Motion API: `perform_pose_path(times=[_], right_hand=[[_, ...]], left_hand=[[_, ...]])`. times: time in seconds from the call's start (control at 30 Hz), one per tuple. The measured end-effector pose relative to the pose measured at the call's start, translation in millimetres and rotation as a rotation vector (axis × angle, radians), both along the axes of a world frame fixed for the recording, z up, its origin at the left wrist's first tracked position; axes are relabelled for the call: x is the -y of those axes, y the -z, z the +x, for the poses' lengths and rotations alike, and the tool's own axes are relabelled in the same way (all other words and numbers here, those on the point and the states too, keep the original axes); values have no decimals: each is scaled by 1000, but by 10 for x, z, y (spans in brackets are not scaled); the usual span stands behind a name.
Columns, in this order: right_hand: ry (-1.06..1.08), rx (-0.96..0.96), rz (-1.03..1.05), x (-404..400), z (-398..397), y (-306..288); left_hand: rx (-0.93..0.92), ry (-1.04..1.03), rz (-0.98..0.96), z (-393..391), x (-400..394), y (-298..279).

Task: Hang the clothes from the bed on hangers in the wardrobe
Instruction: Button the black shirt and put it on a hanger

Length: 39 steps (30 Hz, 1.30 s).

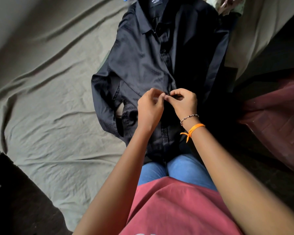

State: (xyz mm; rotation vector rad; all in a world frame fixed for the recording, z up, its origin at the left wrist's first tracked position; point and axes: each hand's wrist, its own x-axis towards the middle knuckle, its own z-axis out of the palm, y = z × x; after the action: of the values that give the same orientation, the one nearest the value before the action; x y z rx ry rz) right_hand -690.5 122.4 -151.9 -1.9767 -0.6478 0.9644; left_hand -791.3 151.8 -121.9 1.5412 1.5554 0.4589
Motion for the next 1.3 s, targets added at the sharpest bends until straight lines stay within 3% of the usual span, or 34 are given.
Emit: perform_pose_path(times=[0.17,0.4,0.63,0.93,1.1,1.3], right_hand=[[-94,43,45,35,82,-27],[-263,-23,46,99,195,-90],[0,-88,31,161,261,-141],[-33,48,148,155,193,-197],[-67,49,157,160,183,-203],[-52,-21,137,174,191,-226]], left_hand=[[64,-43,-202,48,-47,46],[112,-147,-244,46,-30,50],[-54,19,-110,47,-31,-15],[-323,168,69,130,4,-152],[-166,77,-36,108,-36,-113],[-59,112,-129,75,-72,-28]])
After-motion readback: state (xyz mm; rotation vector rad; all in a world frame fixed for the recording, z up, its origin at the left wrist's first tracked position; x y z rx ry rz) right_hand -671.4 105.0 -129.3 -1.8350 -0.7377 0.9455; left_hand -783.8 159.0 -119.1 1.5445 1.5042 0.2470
